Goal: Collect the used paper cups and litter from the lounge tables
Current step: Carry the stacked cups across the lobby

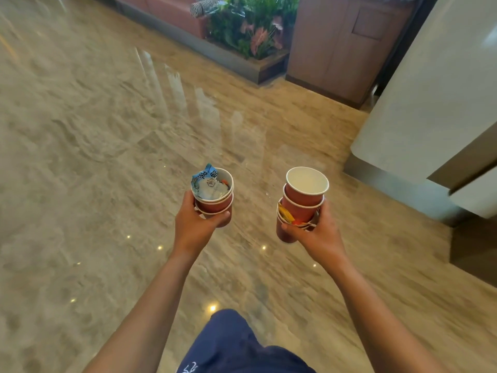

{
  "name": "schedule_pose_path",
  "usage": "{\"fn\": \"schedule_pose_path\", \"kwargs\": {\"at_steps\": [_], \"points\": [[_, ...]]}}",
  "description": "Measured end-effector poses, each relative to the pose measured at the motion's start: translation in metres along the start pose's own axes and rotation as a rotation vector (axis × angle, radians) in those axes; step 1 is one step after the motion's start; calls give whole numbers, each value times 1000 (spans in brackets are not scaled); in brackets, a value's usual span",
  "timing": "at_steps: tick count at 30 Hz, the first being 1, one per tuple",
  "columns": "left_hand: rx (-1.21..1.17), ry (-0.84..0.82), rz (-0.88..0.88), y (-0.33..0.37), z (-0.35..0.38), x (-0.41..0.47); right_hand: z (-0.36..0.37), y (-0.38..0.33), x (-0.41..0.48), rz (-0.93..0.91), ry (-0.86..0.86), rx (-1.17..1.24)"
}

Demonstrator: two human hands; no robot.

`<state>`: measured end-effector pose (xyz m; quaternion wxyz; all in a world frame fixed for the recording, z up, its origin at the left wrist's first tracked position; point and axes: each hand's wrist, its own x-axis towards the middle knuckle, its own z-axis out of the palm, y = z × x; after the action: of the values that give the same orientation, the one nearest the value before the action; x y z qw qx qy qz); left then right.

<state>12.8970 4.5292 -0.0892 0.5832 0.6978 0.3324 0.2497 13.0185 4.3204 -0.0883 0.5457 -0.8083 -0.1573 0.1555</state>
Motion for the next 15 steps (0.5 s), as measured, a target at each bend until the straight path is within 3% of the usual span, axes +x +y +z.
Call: {"fn": "schedule_pose_path", "kwargs": {"at_steps": [15], "points": [[14,-93,51,29,54,292,34,-43,269,45,134,-8]]}}
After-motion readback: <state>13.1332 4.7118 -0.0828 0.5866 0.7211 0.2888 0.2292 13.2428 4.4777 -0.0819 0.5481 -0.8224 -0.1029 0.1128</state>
